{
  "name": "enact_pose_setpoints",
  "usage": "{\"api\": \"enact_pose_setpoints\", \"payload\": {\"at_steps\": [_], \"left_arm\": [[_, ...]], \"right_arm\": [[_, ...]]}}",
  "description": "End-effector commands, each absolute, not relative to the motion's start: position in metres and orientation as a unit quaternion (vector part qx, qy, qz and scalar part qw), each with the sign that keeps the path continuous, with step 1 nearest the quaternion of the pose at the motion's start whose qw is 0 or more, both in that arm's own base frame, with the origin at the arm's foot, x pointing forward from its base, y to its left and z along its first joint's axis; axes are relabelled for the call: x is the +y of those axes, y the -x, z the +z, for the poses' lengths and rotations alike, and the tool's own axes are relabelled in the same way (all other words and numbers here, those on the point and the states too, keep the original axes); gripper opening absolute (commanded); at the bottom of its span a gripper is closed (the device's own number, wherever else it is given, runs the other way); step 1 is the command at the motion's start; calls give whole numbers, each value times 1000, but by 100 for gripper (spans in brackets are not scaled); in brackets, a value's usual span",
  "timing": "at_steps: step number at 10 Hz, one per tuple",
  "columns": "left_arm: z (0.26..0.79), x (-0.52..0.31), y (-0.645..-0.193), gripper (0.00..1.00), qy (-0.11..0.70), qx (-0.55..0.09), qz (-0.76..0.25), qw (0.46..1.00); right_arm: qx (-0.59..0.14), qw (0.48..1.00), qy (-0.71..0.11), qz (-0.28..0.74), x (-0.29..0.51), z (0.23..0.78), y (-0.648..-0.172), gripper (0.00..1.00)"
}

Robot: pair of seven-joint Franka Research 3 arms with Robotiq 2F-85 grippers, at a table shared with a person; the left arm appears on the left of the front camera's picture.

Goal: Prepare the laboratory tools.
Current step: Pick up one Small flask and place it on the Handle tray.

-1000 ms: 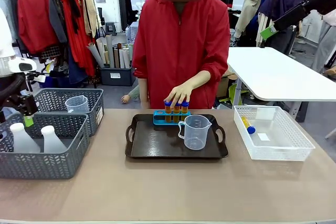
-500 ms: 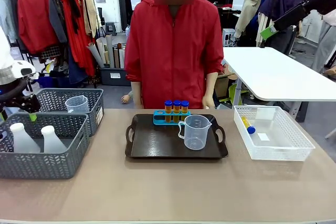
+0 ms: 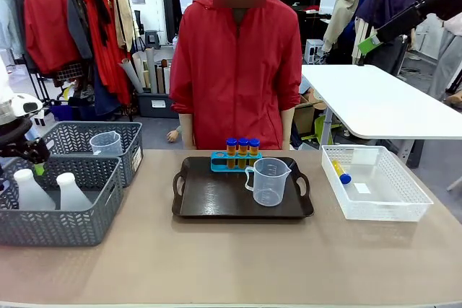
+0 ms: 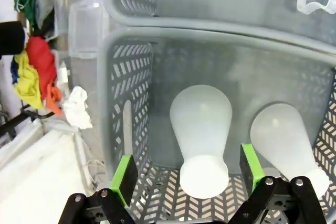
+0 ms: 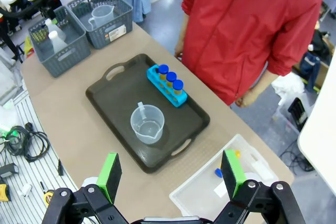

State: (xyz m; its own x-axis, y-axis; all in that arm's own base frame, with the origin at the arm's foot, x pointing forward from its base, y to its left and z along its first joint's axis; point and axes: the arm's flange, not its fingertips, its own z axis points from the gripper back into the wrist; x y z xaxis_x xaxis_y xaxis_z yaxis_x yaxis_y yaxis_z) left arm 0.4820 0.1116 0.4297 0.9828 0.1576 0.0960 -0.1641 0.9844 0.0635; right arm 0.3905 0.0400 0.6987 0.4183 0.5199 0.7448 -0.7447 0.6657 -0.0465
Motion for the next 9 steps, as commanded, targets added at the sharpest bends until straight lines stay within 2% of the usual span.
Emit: {"api": "enact_pose_setpoints", "payload": {"at_steps": [1, 7, 9], "left_arm": [[440, 113, -483, 100, -19, -47, 82, 995], [439, 106, -482, 100, -13, -26, 64, 998], [440, 103, -480, 61, -22, -26, 62, 998]], "right_arm": [[-384, 826, -152, 384, 40, 700, -391, 100], [-384, 826, -152, 384, 40, 700, -391, 100], [-384, 826, -152, 384, 40, 700, -391, 100]]}}
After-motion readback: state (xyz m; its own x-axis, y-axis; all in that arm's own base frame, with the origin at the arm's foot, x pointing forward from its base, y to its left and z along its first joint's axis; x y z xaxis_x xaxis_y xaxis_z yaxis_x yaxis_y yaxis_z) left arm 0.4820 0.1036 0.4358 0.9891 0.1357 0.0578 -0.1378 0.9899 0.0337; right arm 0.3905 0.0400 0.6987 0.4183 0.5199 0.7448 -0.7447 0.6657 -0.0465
